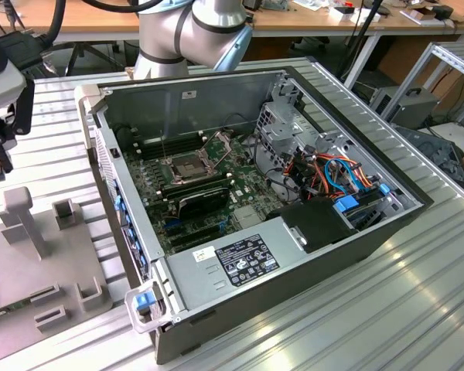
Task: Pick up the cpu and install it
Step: 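Pick up the cpu and move it towards the insertion slot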
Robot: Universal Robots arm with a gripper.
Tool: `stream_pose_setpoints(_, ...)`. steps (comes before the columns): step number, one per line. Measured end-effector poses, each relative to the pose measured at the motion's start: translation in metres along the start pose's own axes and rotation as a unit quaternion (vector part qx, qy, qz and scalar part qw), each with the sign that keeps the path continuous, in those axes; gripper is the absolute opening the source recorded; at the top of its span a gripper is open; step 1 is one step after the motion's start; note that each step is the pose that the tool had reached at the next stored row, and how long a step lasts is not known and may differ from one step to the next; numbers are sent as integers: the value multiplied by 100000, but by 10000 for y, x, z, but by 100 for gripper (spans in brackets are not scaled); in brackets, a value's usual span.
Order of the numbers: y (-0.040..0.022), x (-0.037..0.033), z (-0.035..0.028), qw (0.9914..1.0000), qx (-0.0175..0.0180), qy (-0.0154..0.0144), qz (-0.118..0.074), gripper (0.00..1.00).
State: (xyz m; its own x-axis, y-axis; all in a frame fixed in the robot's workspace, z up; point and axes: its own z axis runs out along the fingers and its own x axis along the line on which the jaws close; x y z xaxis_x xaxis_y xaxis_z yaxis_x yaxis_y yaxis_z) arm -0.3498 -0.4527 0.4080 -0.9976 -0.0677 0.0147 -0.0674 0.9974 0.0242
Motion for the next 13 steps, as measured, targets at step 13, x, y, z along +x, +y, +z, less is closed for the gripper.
stream_pose_setpoints(13, -12, -180, -3, 100000, -3, -2, -5, 55)
